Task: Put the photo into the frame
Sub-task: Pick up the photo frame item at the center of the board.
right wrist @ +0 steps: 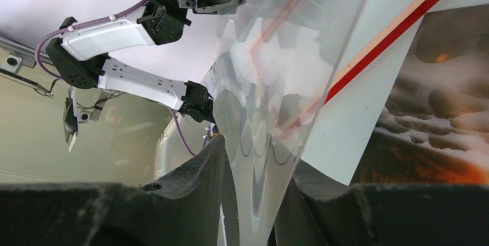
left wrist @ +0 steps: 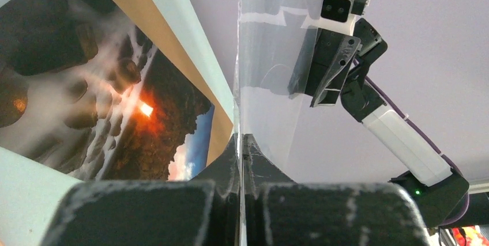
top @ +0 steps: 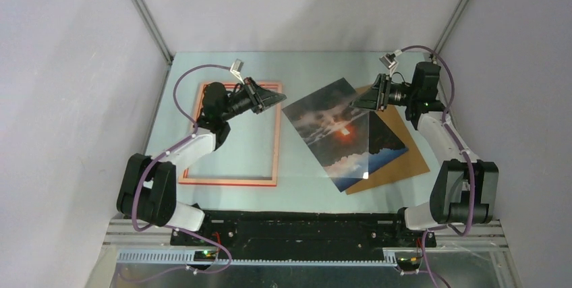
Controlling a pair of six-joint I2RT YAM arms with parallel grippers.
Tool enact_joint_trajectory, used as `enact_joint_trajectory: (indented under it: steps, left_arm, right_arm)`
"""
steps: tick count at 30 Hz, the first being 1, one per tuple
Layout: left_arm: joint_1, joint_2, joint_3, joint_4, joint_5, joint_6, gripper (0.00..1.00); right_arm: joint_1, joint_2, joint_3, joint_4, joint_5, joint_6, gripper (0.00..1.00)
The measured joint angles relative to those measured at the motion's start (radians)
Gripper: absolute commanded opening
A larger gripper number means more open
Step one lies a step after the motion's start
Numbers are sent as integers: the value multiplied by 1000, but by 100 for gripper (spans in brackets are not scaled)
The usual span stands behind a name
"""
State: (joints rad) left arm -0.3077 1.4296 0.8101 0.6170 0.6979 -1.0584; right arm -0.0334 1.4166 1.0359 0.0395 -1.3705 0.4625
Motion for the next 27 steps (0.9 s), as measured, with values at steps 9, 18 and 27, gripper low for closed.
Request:
enact_joint_trajectory:
  steps: [9,18,27]
  left_arm:
    - [-4,0,-12,36,-20,-24,0]
    - [-4,-3,-14,54,-23,-23,6]
    - [10,-24,-18,2,-20,68,81]
  right_arm:
    - [19,47,-2,95,22,104,22]
    - [18,47,-2,125,20,141,0]
    - [19,46,-2,139,15,164,0]
